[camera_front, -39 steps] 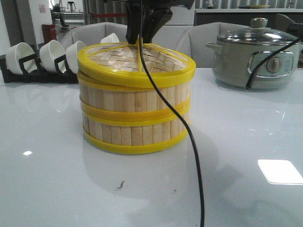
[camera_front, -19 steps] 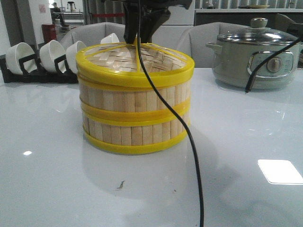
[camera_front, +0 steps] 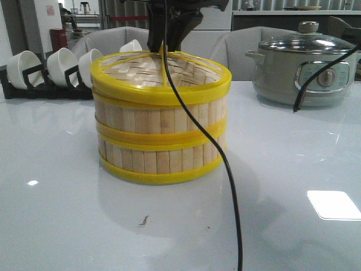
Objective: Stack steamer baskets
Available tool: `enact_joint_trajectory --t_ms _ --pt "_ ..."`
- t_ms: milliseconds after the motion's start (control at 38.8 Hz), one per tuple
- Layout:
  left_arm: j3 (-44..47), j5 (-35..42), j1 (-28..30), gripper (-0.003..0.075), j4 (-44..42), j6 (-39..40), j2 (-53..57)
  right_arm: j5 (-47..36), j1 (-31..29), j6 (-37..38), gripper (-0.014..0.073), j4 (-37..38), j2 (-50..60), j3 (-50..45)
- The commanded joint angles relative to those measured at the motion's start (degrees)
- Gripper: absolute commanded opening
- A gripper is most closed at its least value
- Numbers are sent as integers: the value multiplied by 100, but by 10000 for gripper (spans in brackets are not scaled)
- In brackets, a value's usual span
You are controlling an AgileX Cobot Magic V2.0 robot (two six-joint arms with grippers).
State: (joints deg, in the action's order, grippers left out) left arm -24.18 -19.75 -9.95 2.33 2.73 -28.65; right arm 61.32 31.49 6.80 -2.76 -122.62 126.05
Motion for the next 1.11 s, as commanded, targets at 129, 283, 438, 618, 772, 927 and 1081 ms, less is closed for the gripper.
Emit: enact_joint_trajectory --t_ms 129,283,438,618,772,927,1081 --pt "-161 528 1 95 51 26 -13 -393 1 -5 340 0 388 203" --pt "-161 528 1 95 51 26 -13 -416 1 -5 352 0 388 203" --pt "-161 528 1 95 51 26 -13 -416 1 -5 352 0 388 203" --pt "-161 528 1 95 51 26 -13 -405 1 -5 352 6 508 203" --pt "-161 528 1 95 51 26 -13 -481 1 -5 352 276 850 197" --pt "-161 528 1 95 51 26 -13 -564 -29 -5 341 840 1321 90" --pt "-161 528 1 95 51 26 -13 -669 -147 -5 309 1120 1970 -403"
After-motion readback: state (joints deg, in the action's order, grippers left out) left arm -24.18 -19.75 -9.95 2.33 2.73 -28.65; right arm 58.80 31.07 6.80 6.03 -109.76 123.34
